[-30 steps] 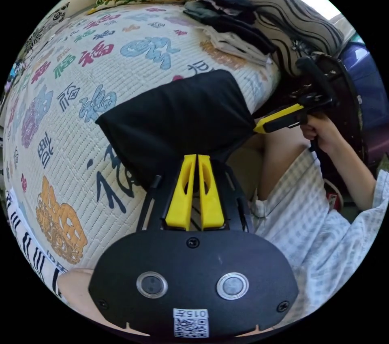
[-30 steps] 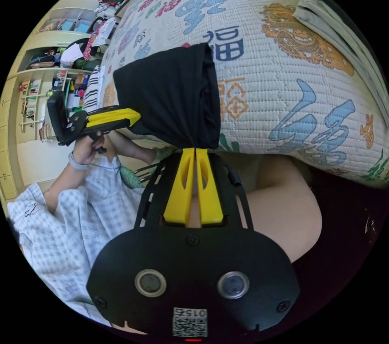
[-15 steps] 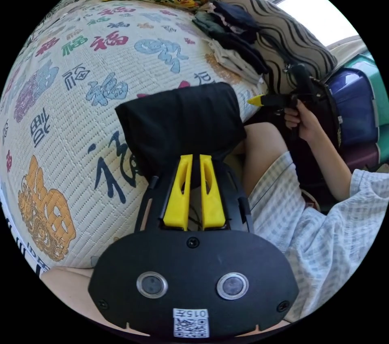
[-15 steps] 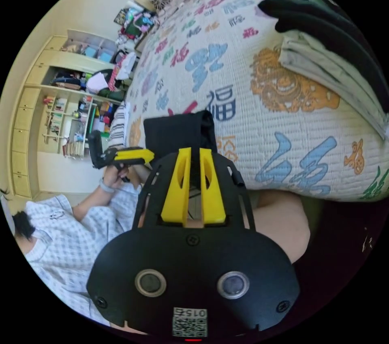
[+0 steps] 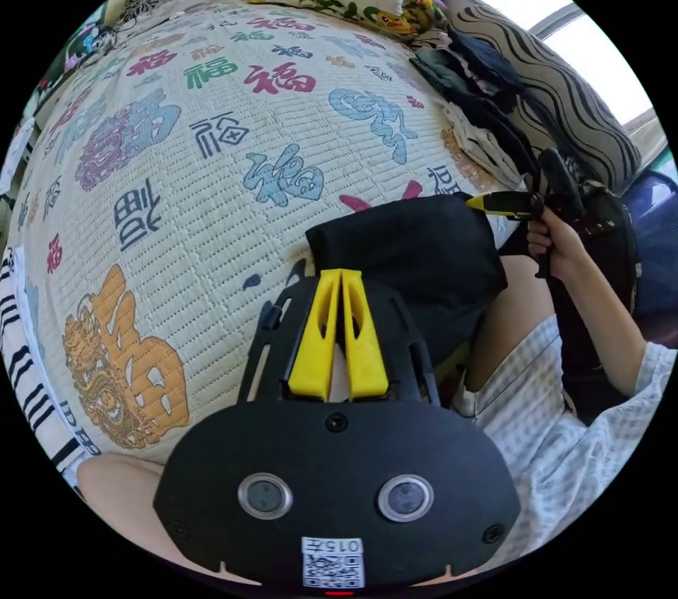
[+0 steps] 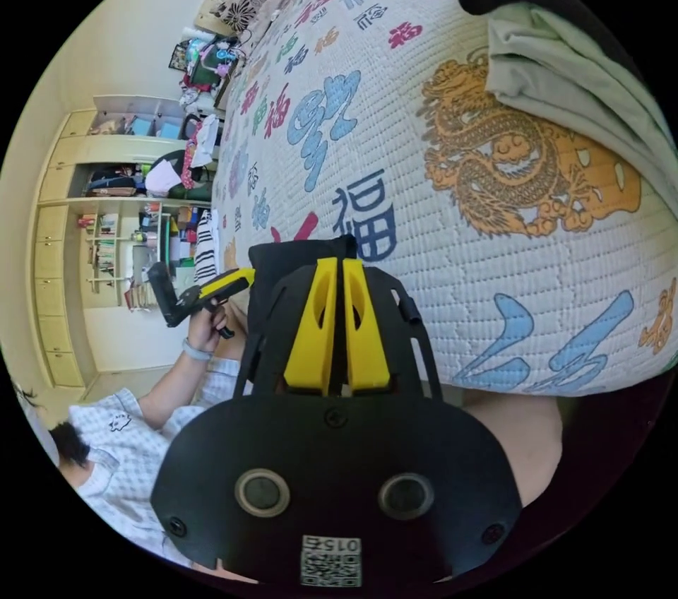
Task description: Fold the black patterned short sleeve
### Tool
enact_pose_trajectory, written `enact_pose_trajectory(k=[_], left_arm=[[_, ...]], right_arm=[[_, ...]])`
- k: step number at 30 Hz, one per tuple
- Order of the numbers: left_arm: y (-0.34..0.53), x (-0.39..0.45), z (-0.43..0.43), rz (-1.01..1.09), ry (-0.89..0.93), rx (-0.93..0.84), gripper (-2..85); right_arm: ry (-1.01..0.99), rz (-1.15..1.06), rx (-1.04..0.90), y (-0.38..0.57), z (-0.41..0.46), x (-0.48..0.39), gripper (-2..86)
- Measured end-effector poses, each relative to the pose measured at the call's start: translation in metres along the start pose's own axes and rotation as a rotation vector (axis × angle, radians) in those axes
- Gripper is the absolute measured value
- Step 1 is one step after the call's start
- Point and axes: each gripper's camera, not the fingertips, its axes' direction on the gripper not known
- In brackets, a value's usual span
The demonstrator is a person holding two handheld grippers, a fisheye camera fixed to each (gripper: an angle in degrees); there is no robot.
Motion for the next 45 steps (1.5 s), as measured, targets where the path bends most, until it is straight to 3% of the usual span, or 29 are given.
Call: enact_pose_trajectory(k=[3,10,13,16,19,21,23,25,30,34,38,45], left_arm=[[-0.004,-0.017,-0.009,-0.03,0.071,0.015,0.2],[0.019,-0.103,-0.041,-0.185,0.475,0.068,9.1],[0.022,-0.125,-0.042,-0.227,0.535,0.061,10.5],[0.006,-0.101,-0.058,-0.084,0.635,0.12,7.1],[-0.02,-0.06,-0.054,0.091,0.736,0.078,3.0],[-0.033,-0.049,-0.031,0.114,0.667,-0.015,1.3],[-0.037,-0.056,0.006,0.063,0.577,-0.153,-0.2],[-0.032,-0.069,0.011,0.054,0.524,-0.172,-0.6],[-0.02,-0.107,-0.012,-0.057,0.511,-0.126,0.0],[-0.011,-0.152,-0.054,-0.148,0.539,0.039,8.1],[-0.017,-0.198,-0.056,-0.218,0.576,0.059,13.0],[-0.047,-0.208,-0.007,-0.165,0.779,0.013,12.9]], right_arm=[[-0.069,-0.085,0.007,0.008,-0.02,-0.013,2.8],[-0.327,-0.095,-0.035,0.052,-0.085,0.0,12.9],[-0.281,-0.07,-0.064,0.066,-0.091,-0.016,15.2],[-0.155,-0.129,-0.079,0.075,-0.093,-0.069,8.7],[-0.185,-0.274,-0.059,0.085,-0.094,-0.126,1.0],[-0.188,-0.289,-0.143,0.083,-0.08,-0.14,0.2],[0.041,-0.231,-0.298,0.083,-0.06,-0.14,-0.3],[0.189,-0.235,-0.315,0.092,-0.067,-0.138,-0.3],[-0.069,-0.053,-0.134,0.114,-0.138,-0.105,0.8],[-0.3,-0.112,0.018,0.117,-0.198,-0.099,11.2],[-0.349,-0.139,-0.051,0.095,-0.212,-0.096,14.7],[-0.428,-0.282,-0.223,0.064,-0.214,-0.127,12.8]])
